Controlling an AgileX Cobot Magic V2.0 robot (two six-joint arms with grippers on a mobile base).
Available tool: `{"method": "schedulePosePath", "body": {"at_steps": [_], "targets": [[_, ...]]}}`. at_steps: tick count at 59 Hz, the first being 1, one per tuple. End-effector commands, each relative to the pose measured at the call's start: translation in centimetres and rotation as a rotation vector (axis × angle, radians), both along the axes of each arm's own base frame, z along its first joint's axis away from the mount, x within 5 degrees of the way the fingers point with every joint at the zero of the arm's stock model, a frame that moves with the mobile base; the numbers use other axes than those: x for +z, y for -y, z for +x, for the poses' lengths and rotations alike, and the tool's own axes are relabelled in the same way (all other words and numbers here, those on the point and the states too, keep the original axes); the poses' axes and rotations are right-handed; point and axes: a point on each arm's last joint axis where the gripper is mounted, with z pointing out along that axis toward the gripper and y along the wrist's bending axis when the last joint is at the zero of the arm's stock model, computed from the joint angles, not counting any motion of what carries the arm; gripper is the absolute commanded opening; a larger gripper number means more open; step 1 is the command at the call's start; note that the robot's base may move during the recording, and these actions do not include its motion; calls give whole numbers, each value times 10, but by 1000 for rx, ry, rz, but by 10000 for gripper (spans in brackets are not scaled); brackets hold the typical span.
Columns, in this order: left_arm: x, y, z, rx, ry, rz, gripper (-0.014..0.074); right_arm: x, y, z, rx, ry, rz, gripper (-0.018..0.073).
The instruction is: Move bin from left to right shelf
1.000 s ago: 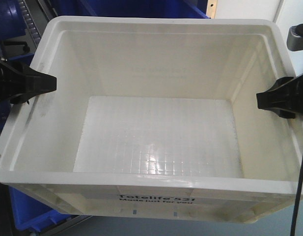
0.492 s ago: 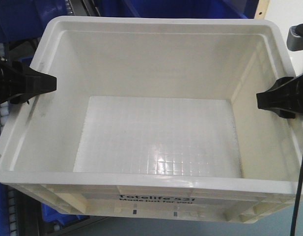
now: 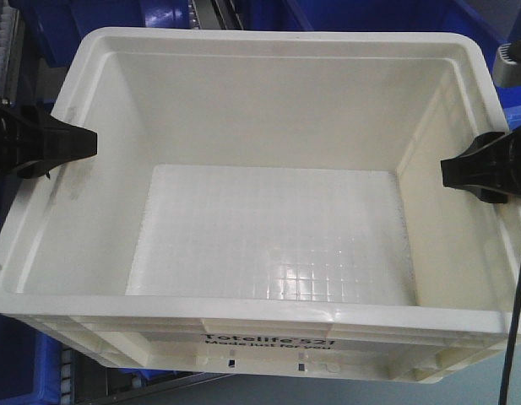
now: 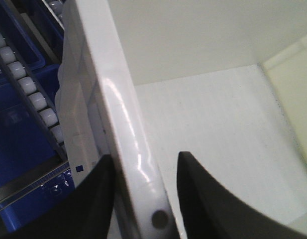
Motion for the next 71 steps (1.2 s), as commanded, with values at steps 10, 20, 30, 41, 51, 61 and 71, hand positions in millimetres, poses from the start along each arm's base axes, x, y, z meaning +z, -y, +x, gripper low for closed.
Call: {"method": "schedulePosePath", "body": {"at_steps": [10,20,30,41,51,61,71], "targets": [[28,8,-11,-39,106,-104,-6,28,-1,2,-16,184,75,-5],[28,8,-11,-39,106,-104,-6,28,-1,2,-16,184,75,-5],[28,8,-11,-39,106,-104,-6,28,-1,2,-16,184,75,-5],[28,8,-11,-39,106,-104,-6,28,-1,2,-16,184,75,-5],[28,8,-11,-39,106,-104,-6,28,-1,2,-16,184,75,-5],[28,8,-11,-39,106,-104,-6,28,-1,2,-16,184,75,-5],[28,8,-11,-39,106,-104,-6,28,-1,2,-16,184,75,-5]]}}
